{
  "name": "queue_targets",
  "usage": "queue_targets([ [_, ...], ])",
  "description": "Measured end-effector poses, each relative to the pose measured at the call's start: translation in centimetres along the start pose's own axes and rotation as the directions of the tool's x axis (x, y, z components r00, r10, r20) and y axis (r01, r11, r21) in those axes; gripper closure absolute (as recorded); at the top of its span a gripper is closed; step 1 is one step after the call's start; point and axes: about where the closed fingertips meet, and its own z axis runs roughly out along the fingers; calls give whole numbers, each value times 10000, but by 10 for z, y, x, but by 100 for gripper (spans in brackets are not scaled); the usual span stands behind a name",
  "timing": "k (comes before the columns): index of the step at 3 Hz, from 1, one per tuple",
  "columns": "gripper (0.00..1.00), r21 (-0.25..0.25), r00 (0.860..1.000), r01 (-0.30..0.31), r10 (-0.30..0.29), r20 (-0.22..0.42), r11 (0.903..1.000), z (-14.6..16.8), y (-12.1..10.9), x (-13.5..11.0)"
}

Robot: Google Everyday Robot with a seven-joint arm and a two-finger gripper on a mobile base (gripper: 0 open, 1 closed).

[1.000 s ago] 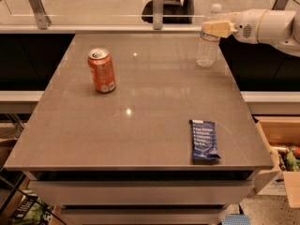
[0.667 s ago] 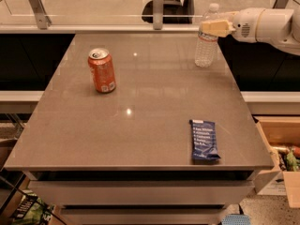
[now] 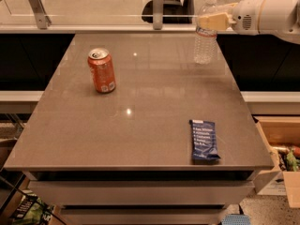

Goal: Move water bottle near coke can

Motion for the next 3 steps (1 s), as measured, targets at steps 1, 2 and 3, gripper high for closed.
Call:
queue_targets([
  [1, 100, -81, 9997, 233, -233, 2, 9997, -5, 27, -18],
  [2, 100, -180, 9996, 253, -250, 155, 9995, -4, 47, -27],
  [3, 100, -334, 9992, 330, -322, 257, 9989, -2, 73, -33],
])
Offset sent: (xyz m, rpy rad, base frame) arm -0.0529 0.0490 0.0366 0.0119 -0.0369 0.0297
